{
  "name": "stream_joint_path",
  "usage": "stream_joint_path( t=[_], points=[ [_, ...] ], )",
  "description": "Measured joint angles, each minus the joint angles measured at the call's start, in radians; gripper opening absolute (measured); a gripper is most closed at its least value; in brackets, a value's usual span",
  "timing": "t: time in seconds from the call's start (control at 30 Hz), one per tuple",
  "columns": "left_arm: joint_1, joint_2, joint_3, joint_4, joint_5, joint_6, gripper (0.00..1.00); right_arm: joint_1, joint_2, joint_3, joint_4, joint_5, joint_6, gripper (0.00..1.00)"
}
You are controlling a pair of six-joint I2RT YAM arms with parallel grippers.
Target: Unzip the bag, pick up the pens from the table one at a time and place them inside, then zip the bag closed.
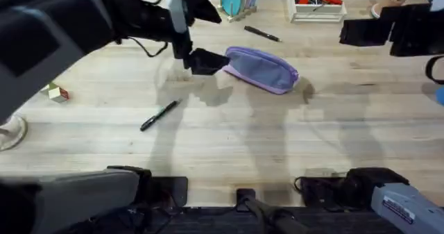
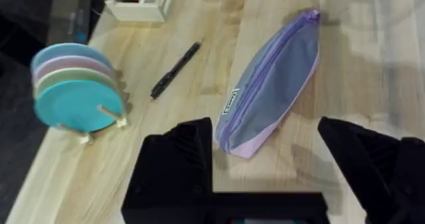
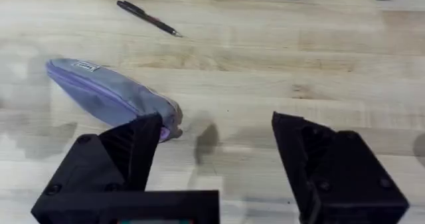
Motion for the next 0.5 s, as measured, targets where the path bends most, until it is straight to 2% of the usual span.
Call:
stream_joint_path(
  t=[0.27, 0.5],
  points=[
    [-0.051, 0.149, 0.000, 0.087, 0.000, 0.002, 0.993, 0.000, 0.000, 0.000, 0.000, 0.000, 0.000, 0.996],
    [-0.063, 0.251, 0.000, 0.158, 0.012, 0.003, 0.993, 0.000, 0.000, 0.000, 0.000, 0.000, 0.000, 0.996]
  ],
)
